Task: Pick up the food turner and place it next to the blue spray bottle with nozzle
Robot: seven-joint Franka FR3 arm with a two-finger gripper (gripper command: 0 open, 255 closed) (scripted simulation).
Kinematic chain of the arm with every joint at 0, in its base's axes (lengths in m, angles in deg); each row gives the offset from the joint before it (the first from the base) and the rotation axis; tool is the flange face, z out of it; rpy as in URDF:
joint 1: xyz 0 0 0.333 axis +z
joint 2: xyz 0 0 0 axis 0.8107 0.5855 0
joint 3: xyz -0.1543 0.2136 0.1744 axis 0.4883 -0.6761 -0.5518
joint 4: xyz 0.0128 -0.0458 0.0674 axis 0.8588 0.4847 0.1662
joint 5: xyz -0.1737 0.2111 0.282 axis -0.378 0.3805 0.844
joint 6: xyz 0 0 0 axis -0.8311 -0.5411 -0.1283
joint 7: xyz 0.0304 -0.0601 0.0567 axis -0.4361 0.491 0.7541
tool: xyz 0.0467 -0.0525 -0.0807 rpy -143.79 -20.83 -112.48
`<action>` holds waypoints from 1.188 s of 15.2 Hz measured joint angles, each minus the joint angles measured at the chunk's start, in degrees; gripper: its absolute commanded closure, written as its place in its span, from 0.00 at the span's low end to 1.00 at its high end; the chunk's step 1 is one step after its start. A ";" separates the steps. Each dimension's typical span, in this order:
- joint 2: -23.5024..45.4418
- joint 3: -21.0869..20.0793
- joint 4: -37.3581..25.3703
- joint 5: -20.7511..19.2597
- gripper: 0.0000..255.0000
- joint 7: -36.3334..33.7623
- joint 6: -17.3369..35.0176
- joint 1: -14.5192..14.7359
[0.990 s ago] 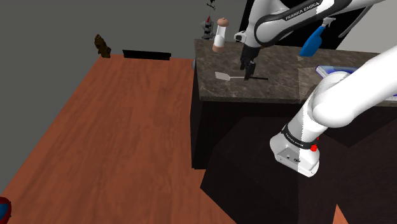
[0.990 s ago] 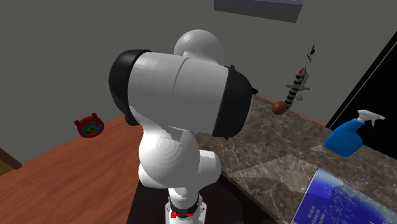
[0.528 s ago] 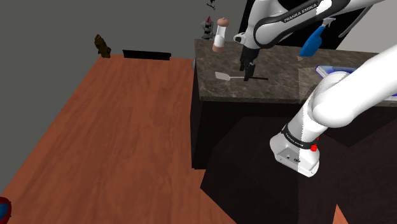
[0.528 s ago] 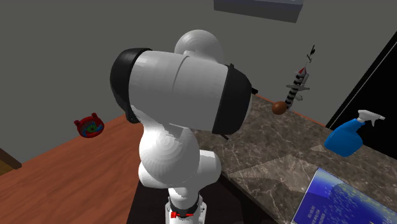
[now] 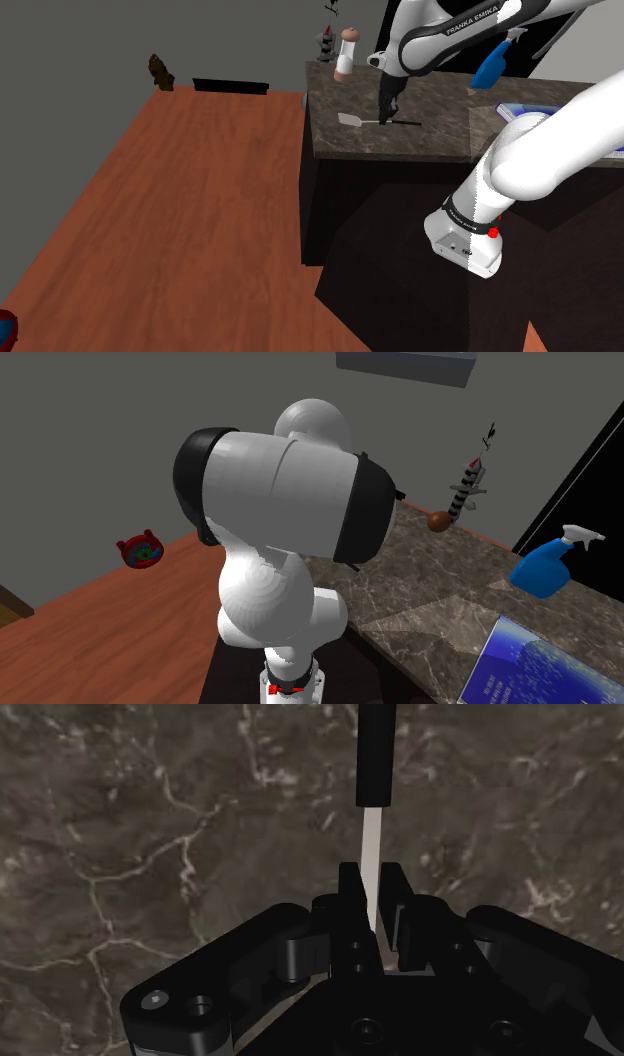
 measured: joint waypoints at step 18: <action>-7.00 -1.94 -6.17 0.85 1.00 0.26 -13.10 0.02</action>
